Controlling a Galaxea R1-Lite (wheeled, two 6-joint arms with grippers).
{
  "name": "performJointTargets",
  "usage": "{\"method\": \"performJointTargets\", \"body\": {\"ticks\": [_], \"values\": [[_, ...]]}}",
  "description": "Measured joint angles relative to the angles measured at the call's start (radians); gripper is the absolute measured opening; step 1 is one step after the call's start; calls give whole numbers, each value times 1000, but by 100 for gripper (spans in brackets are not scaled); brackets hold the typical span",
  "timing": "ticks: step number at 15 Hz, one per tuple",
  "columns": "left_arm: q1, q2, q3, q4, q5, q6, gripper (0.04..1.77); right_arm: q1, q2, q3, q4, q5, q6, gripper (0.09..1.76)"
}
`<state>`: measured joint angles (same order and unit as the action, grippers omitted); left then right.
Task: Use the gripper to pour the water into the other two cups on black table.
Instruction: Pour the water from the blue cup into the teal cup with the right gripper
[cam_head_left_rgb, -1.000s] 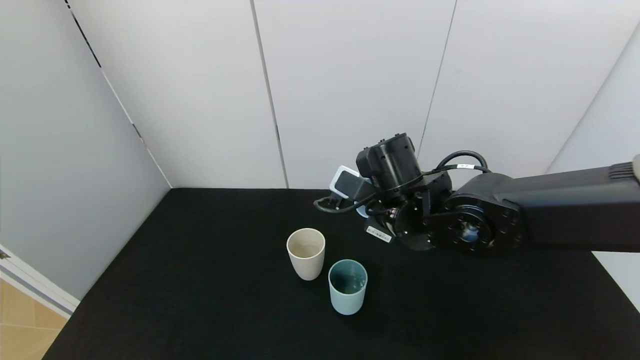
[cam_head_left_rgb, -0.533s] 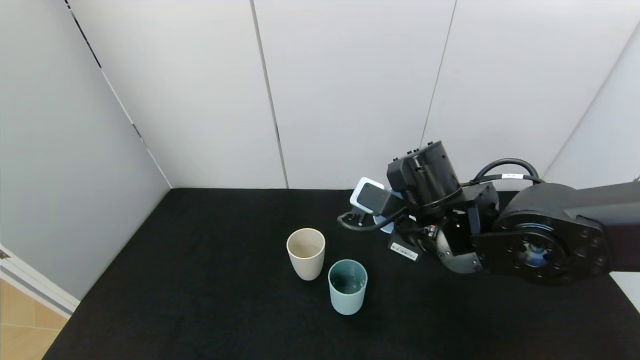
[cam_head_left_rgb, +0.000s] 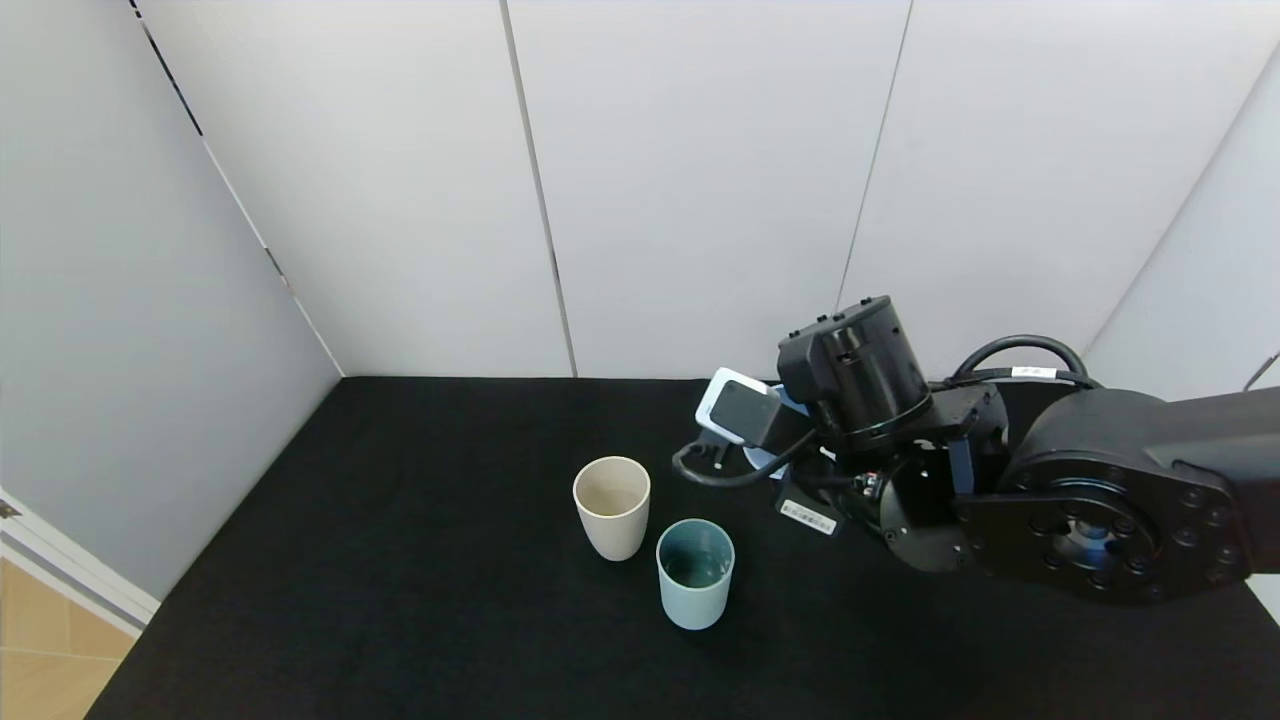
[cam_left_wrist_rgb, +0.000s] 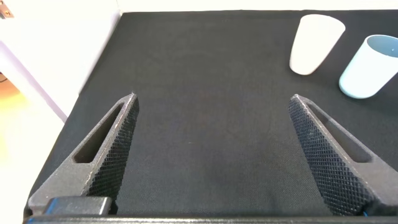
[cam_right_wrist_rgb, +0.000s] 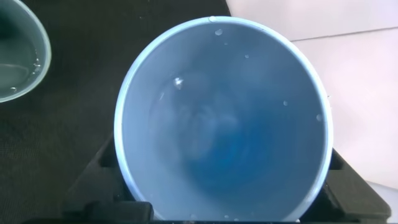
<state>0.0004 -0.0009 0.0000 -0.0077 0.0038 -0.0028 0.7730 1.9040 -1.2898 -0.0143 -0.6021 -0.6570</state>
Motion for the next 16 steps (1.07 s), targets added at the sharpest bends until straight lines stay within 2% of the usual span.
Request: {"method": "performJointTargets", "body": {"ticks": [9, 16], "values": [[0, 0, 0, 0, 0, 0, 172, 4, 67, -24, -2, -4, -128, 132], [0, 0, 0, 0, 0, 0, 172, 8, 140, -62, -2, -43, -197, 132]]}}
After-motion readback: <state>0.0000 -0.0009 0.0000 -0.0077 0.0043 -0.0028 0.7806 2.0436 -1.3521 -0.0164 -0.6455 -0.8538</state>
